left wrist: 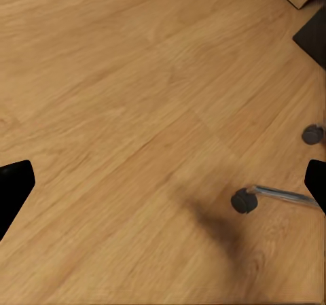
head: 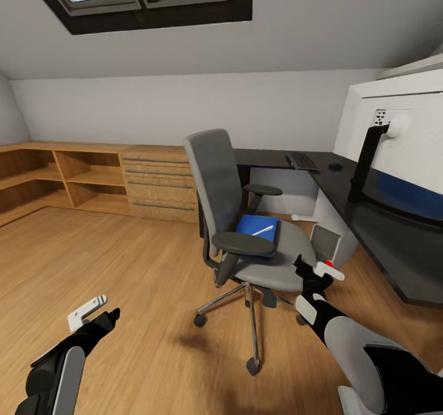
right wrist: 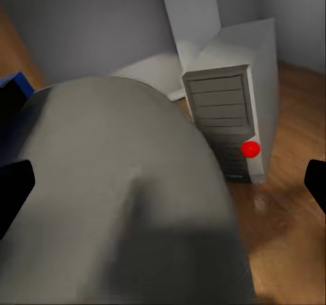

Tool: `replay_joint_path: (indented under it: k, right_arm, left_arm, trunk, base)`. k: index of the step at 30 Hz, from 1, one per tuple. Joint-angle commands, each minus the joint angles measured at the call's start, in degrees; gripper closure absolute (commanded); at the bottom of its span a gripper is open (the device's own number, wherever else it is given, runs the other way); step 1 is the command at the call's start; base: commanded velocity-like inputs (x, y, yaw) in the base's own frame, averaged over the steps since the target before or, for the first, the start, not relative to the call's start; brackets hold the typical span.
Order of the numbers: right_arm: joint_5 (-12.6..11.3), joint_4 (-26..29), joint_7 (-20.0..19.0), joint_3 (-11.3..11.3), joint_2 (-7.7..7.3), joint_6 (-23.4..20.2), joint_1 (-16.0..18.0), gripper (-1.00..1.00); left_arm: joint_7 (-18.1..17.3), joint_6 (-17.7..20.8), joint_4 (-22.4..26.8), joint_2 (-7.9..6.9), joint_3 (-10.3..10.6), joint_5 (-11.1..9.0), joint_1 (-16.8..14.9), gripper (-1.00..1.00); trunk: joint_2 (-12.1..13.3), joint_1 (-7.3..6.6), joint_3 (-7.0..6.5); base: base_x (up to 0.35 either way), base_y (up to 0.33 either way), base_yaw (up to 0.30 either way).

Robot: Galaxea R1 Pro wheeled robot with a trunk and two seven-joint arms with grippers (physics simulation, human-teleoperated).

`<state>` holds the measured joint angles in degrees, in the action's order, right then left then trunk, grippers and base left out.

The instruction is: In the bedroom, organize the workspace by keeping the computer under the desk, ensuring the monitor is on the desk, placing the keyboard on the desk next to the monitor, placing the mouse on the desk next to the keyboard, moving the folder from the swivel chair onto the desk next to the mouse, stacking the notebook on top of the folder with the pen on top of the notebook, and positioning the swivel chair next to the desk.

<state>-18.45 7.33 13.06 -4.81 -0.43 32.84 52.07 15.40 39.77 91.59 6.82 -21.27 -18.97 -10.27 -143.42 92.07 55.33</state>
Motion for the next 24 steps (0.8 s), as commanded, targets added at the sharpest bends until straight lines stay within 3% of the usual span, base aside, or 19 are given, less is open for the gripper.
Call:
replay_joint_path:
  k: [1,9,16,24]
  right_arm:
    - [0.35,-0.04,0.02,-0.47,0.01,0.18,0.05,-1.0]
    - [0.38,-0.04,-0.06,-0.42,0.05,0.2,0.05,-1.0]
    - [0.54,-0.18,-0.33,-0.25,0.19,0.08,0.05,-1.0]
    - [0.4,0.07,-0.29,-0.21,0.69,0.03,0.05,-1.0]
  left_arm:
    - [0.42,0.22,0.08,0.03,-0.13,-0.63,-0.05,-1.0]
    - [0.34,0.22,0.08,0.11,-0.16,-0.71,-0.04,-1.0]
    - [-0.82,0.17,0.08,0.12,0.06,-0.71,-0.05,-1.0]
    - [-1.7,0.29,0.34,0.27,0.29,-0.71,-0.08,-1.0]
  trunk:
    - [-0.02,-0.01,0.0]
    - [-0.02,-0.01,-0.3]
    - [-0.02,-0.01,-0.34]
    - [-0.02,-0.01,-0.34]
  base:
    - [0.0,0.0,-0.233]
    - [0.0,0.072,-0.202]
    - [0.0,0.256,-0.034]
    - [0.0,0.039,-0.002]
